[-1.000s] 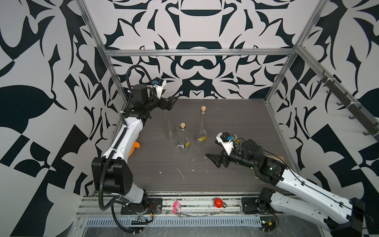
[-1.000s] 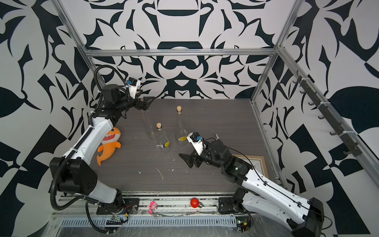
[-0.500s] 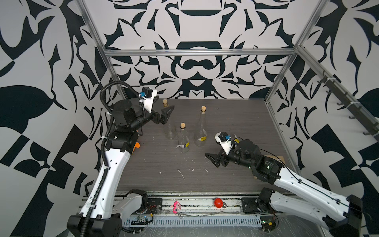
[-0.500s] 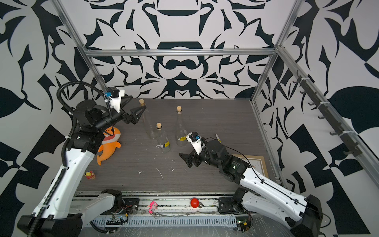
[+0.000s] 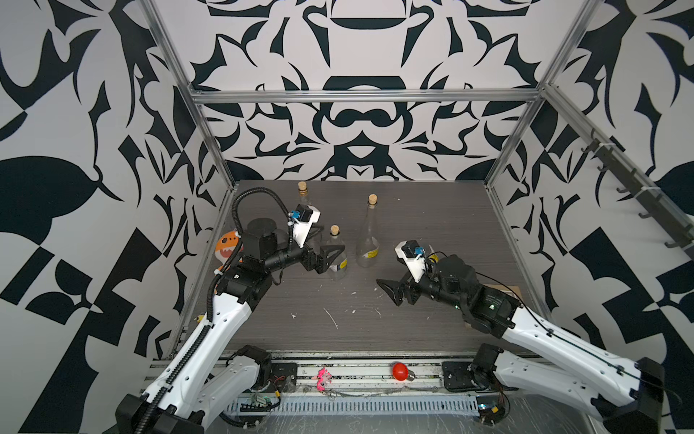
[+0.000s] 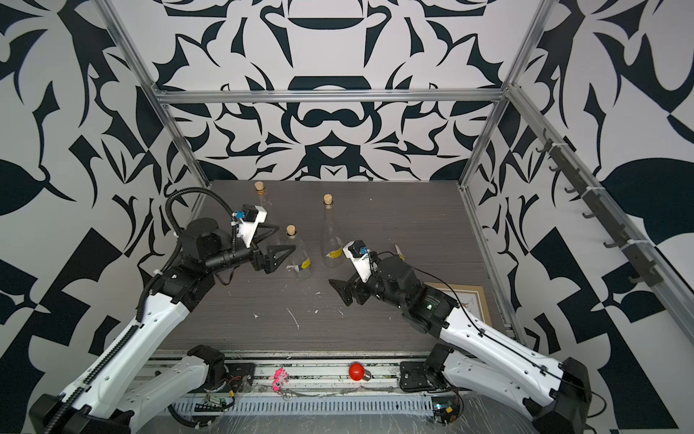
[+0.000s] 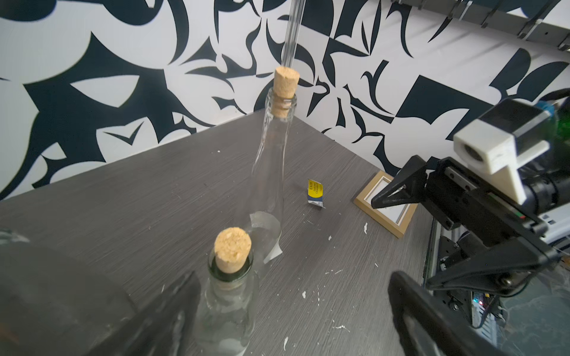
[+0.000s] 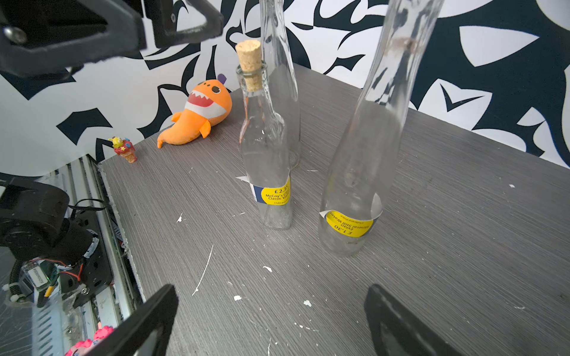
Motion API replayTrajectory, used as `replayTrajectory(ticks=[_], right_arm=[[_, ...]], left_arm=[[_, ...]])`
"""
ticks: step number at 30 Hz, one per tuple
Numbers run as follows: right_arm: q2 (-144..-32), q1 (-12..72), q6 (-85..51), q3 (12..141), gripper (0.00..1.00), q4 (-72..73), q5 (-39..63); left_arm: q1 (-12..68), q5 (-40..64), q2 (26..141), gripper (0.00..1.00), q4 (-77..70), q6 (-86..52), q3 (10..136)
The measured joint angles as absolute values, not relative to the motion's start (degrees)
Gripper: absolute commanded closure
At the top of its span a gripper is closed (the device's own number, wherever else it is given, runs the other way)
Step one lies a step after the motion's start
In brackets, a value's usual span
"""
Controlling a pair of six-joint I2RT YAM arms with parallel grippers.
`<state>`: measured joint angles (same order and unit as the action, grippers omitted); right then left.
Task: Remove the label from the bottle
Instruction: Pick up the bottle from the center of the board.
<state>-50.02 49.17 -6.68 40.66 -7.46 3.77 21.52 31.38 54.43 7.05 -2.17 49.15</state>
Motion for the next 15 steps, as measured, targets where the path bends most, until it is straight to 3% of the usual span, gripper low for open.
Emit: replayTrajectory(ticks=[15], right_arm=[[-50.5,49.2,-4.3,40.7,0.03,-7.7,6.0]], left_arm=[[21.6,31.4,63.1,0.03,-4.9,-3.0,45.2]])
